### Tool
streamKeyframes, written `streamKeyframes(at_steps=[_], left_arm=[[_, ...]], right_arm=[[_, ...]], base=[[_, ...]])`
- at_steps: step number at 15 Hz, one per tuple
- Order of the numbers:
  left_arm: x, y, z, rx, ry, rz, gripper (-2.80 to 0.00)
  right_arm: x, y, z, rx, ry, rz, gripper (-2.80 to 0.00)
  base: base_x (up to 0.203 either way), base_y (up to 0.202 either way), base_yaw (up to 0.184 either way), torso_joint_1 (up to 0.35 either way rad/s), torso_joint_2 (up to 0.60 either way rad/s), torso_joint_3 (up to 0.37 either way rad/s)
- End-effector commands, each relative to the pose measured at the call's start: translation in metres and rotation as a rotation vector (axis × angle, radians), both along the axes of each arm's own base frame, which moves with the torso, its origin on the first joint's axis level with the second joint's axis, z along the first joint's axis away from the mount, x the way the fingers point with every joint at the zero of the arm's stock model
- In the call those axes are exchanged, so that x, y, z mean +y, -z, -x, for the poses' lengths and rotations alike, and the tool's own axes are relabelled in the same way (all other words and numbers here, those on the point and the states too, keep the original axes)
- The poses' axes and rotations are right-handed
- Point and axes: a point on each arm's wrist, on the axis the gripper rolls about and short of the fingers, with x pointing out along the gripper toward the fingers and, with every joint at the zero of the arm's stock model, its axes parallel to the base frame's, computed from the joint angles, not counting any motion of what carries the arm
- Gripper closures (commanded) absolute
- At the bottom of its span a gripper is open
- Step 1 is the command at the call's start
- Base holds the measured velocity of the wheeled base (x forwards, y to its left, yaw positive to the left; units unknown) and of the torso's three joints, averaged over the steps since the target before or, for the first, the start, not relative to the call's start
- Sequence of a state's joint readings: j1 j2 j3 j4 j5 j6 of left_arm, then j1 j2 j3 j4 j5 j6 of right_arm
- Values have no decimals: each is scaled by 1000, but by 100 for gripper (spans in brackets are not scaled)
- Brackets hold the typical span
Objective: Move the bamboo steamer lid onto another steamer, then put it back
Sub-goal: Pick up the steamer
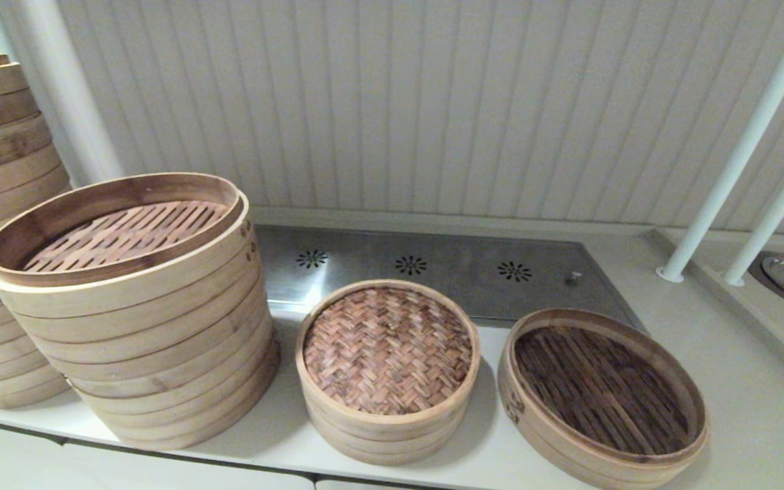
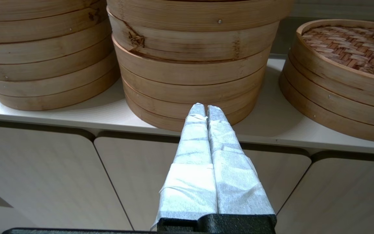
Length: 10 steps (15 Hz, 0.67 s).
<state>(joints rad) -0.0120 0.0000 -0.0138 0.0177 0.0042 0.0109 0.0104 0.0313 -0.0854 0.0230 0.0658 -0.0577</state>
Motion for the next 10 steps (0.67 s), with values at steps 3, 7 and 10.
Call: streamKeyframes(at_steps=[3, 7, 10], left_arm=[[0, 0, 0, 1, 0, 0, 0], [0, 0, 0, 4, 0, 0, 0], [0, 0, 0, 1, 0, 0, 0]], right_arm=[[1, -56, -16, 55, -49, 1, 0], [6, -125, -71, 171, -141, -61, 0], [20, -168, -133, 254, -200, -148, 0]], base=[[0, 0, 0, 0, 0, 0], [0, 0, 0, 0, 0, 0], [0, 0, 0, 0, 0, 0]])
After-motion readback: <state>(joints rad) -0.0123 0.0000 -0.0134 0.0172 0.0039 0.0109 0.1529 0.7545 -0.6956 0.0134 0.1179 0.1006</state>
